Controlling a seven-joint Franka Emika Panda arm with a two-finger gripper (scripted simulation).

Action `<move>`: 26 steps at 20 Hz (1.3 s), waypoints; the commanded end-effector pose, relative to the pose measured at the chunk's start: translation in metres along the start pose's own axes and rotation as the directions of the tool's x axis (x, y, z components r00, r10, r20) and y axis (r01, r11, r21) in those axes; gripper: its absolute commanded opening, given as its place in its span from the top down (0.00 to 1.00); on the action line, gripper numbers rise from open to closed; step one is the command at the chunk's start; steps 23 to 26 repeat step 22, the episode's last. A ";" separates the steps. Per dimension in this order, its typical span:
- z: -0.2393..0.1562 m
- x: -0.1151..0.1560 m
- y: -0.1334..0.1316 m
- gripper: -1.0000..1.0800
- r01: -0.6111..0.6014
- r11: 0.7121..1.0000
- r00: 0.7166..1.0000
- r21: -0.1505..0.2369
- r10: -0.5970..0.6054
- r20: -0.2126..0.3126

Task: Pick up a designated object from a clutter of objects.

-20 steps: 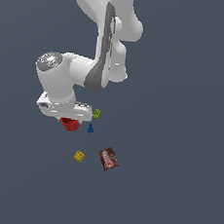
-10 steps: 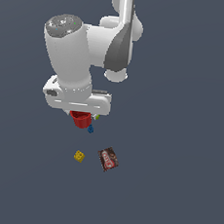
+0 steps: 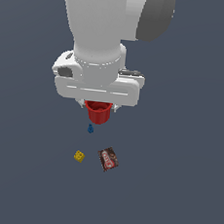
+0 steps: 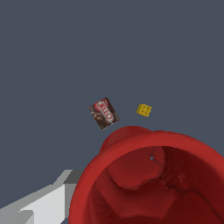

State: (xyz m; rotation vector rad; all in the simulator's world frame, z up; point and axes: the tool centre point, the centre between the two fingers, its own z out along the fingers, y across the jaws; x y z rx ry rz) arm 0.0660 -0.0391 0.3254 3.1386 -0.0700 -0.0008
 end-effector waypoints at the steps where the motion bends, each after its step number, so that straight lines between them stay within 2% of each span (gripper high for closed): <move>1: -0.020 0.007 -0.014 1.00 -0.001 1.000 1.000 0.000 0.001 0.000; 12: -0.067 0.025 -0.049 1.00 0.000 1.000 1.000 0.002 0.000 0.000; 26: -0.074 0.029 -0.054 1.00 0.000 1.000 1.000 0.002 0.000 0.000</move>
